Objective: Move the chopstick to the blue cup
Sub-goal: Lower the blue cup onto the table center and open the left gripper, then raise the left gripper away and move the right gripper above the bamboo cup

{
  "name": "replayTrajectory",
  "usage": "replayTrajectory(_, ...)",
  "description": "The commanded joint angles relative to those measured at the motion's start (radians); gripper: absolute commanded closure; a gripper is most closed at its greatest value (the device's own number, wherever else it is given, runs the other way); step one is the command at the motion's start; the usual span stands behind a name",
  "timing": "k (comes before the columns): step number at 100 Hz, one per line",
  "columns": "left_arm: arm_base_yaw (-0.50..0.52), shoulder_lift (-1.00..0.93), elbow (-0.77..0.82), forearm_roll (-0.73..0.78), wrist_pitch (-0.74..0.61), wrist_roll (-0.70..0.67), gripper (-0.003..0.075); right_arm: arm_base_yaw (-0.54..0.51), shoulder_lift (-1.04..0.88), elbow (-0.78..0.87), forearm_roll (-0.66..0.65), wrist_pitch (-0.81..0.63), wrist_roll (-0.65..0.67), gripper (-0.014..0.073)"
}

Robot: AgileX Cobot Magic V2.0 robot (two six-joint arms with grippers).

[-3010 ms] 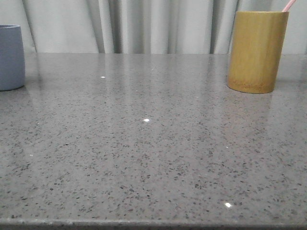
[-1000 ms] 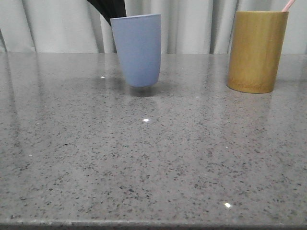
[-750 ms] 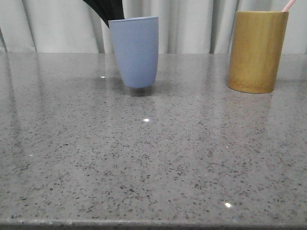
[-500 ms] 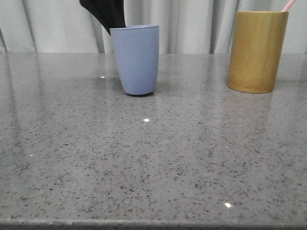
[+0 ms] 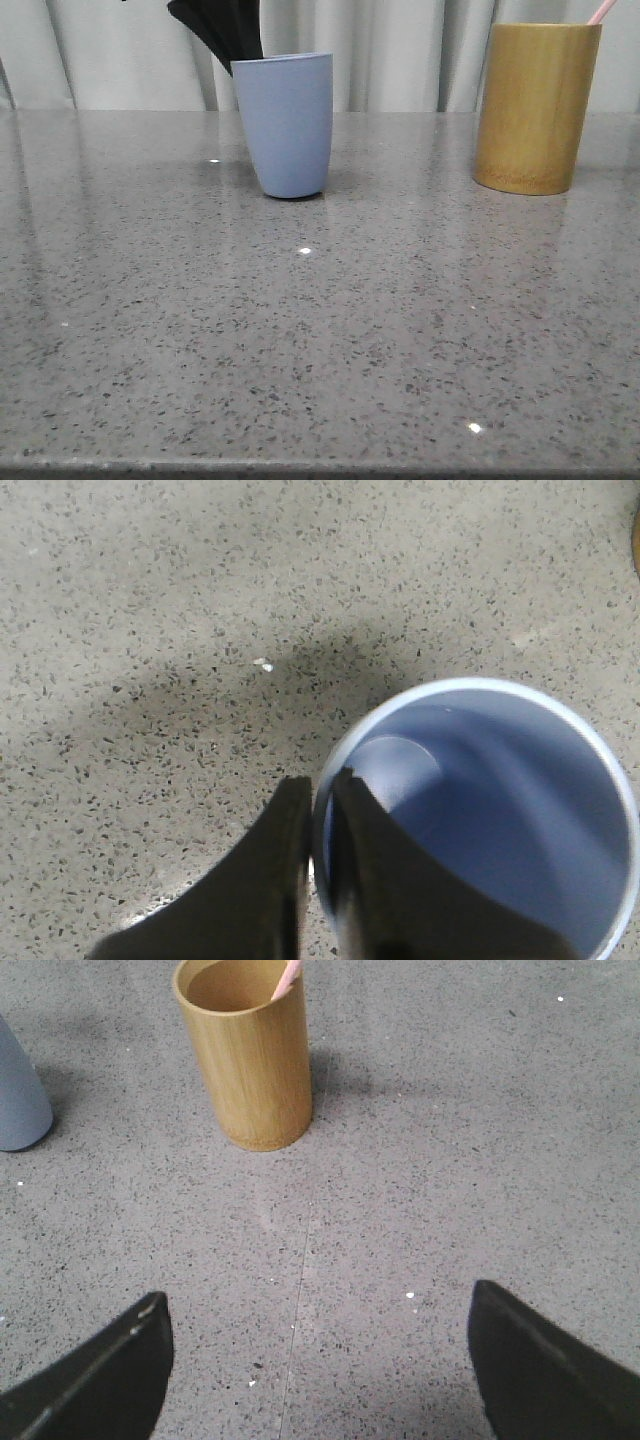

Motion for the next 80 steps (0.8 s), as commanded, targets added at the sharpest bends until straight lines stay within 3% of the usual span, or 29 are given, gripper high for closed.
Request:
replayTrajectory(1,-0.009,-0.048,-0.032,-0.014,-0.031,0.006,0.0593,-0.004,0.013,-0.034,-0.001,-0.077,0.001,-0.0008)
replayTrajectory(17,-0.009,-0.048,-0.032,-0.014,-0.031,0.006,0.03,-0.004,0.013,-0.034,-0.001,-0.079,0.001,-0.0008)
replayTrajectory(25,-0.009,-0.048,-0.032,-0.014,-0.031,0.006,0.0227,-0.004,0.013,-0.034,-0.001,-0.079,0.001,-0.0008)
replayTrajectory(80,-0.007,-0.134,-0.16,0.038,0.025,-0.013,0.0214,-0.004,0.013,-0.034,-0.001,-0.08,0.001,-0.0008)
